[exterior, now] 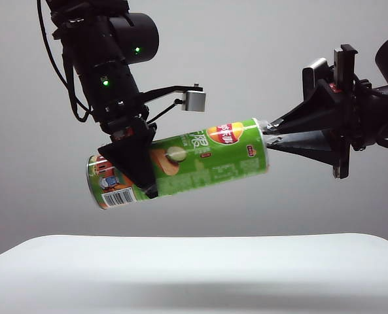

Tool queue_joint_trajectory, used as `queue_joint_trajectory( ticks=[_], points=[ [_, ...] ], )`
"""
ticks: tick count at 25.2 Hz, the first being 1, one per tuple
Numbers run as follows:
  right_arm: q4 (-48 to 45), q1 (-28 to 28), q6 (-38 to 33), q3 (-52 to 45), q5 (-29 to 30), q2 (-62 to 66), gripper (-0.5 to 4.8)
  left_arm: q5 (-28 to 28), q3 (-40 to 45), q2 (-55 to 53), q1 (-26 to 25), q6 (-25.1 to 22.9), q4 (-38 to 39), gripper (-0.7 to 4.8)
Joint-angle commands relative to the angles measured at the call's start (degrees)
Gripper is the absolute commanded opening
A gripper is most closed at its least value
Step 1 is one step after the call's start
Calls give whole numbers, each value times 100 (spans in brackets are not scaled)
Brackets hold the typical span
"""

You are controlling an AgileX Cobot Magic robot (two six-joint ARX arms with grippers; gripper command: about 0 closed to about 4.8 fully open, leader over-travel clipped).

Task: Pick up the green tub of chips from the desk, pull out the transparent container with the chips inside partially, and then place the chips back on the desk.

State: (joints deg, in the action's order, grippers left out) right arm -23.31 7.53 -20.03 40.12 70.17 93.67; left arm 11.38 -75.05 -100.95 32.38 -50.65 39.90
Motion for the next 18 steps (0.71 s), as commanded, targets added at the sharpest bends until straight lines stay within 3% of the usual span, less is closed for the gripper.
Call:
queue_joint_trajectory(
  ticks=[1, 8, 14, 18],
  points=[
    [-107, 0, 20, 17, 17, -15, 95, 306, -20, 26, 122, 9, -52, 278],
    [-118, 4, 17, 17, -15, -15, 93, 297, -20, 26, 192, 7, -142, 277],
    [-118, 0, 20, 17, 4, -17, -5, 299, -20, 26, 192, 9, -229, 278],
    [-146, 0, 20, 17, -2, -17, -6, 291, -17, 26, 192, 11, -212, 278]
  ],
)
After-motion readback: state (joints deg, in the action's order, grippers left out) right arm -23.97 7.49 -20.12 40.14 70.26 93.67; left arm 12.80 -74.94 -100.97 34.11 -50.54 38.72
